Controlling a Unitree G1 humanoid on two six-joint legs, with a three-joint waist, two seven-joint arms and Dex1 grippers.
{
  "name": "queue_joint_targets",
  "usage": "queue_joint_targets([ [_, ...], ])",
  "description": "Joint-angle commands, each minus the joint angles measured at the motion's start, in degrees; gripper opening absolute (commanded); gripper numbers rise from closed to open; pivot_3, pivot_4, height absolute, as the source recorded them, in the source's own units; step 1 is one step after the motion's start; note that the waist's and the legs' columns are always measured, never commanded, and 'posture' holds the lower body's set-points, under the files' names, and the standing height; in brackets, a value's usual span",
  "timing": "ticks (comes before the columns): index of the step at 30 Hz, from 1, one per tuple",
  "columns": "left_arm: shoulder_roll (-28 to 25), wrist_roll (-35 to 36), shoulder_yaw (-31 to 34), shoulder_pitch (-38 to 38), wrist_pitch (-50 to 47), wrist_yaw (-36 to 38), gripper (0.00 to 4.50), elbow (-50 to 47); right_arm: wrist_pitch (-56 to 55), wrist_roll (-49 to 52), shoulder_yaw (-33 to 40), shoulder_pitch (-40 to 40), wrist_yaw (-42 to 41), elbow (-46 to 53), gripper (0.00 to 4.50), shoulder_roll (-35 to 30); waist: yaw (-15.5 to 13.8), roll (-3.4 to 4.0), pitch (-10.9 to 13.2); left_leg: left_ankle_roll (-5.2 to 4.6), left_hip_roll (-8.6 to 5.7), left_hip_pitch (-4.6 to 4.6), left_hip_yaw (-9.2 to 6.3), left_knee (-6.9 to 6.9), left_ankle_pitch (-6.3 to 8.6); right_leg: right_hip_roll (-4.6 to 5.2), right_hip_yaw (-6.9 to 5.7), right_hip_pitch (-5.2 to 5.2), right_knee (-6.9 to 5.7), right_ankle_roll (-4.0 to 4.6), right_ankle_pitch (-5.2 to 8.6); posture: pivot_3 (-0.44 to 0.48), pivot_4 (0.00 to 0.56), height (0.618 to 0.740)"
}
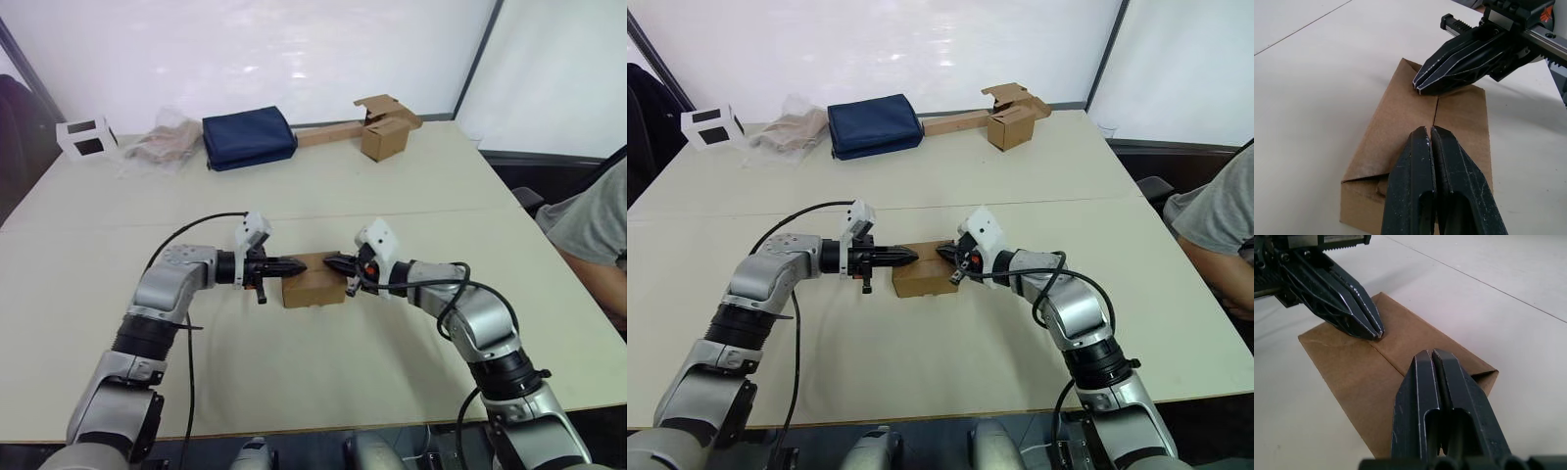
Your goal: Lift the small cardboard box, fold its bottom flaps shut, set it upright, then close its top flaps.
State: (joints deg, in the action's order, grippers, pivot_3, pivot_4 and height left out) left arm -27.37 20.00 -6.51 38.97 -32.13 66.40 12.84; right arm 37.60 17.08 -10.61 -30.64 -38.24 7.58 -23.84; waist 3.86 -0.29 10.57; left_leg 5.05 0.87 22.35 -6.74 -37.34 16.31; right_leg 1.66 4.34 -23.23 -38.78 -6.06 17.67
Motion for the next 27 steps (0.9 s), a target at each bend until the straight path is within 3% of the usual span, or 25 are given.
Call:
queue_joint_targets([
  [1, -0.75, 2.0, 2.16, 0.88, -0.38, -0.01, 0.08, -2.29, 1.82, 1.72, 3.23, -1.09, -0.69, 1.97, 0.0, -1.34, -0.07, 0.0, 0.0, 0.0, 0.0, 0.0, 0.0, 0.0, 0.0, 0.0, 0.0, 0.0, 0.0, 0.0, 0.0, 0.0, 0.15, 0.74],
  [12, -5.28, 8.36, 6.23, -0.5, -8.04, -0.83, 0.08, -11.03, 8.84, 10.28, 11.77, -2.53, -5.39, 11.02, 0.0, -9.48, -0.02, 0.01, 0.03, 0.0, 0.01, 0.04, 0.01, 0.04, 0.0, 0.0, 0.01, -0.03, 0.04, 0.0, 0.0, 0.0, 0.15, 0.74],
  [19, -17.89, 14.46, 13.26, -7.54, -15.21, 1.65, 0.08, -20.38, 10.43, 17.01, 22.24, 4.03, -13.31, 17.73, 0.0, -23.56, -0.02, 0.01, 0.07, -0.02, 0.02, 0.05, 0.02, 0.15, 0.01, 0.01, 0.01, -0.02, 0.22, 0.0, 0.0, 0.0, 0.15, 0.74],
  [24, -25.37, 16.75, 17.18, -14.0, -16.1, 4.24, 0.08, -23.26, 8.63, 16.38, 24.57, 9.79, -17.48, 18.2, 0.0, -30.78, -0.12, 0.01, 0.08, -0.03, 0.04, 0.01, 0.04, 0.16, 0.02, 0.0, 0.01, 0.04, 0.24, 0.0, 0.0, 0.0, 0.15, 0.74],
  [27, -27.15, 16.89, 18.1, -15.52, -15.23, 3.86, 0.08, -23.25, 8.34, 17.93, 25.47, 12.28, -19.68, 19.18, 0.0, -33.05, -0.41, 0.0, 0.08, -0.04, 0.04, 0.02, 0.05, 0.16, 0.02, 0.01, 0.01, 0.05, 0.29, 0.0, 0.0, 0.0, 0.15, 0.74],
])
